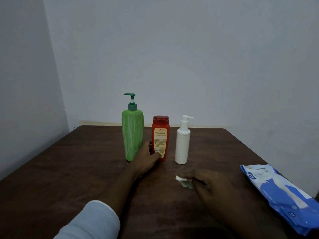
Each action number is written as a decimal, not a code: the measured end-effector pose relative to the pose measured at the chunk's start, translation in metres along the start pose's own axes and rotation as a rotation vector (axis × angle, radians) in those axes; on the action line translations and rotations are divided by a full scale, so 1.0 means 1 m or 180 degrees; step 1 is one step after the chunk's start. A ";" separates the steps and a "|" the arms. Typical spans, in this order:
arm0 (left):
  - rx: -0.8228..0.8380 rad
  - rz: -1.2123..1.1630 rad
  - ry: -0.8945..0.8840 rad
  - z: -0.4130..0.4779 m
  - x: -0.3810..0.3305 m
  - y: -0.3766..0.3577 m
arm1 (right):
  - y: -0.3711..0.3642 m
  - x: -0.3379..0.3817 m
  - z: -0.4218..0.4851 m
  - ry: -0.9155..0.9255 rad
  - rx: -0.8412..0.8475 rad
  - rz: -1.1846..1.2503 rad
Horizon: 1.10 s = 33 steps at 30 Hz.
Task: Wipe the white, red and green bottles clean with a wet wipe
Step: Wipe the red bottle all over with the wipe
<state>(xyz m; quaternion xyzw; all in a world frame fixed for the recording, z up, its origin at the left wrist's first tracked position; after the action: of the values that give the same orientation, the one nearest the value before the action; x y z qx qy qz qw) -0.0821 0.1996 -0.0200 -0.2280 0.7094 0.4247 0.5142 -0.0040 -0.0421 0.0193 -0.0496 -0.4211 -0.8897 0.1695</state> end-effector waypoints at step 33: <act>-0.0176 -0.0006 -0.1528 -0.031 -0.040 0.009 | 0.010 0.003 0.003 0.0015 0.0144 -0.0109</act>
<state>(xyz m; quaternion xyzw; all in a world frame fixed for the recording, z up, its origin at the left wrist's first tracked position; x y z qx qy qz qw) -0.0908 0.1739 0.0236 -0.1353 0.5547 0.4855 0.6621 -0.0031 -0.0468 0.0293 -0.0364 -0.4415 -0.8828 0.1563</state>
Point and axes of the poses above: each hand's wrist, its own z-axis towards the middle knuckle, its own y-axis out of the back of the hand, x = y × z, the point moved 2 cm from there along z, towards the middle knuckle, and after that the axes turned 15 degrees about y, right-handed, at the moved point
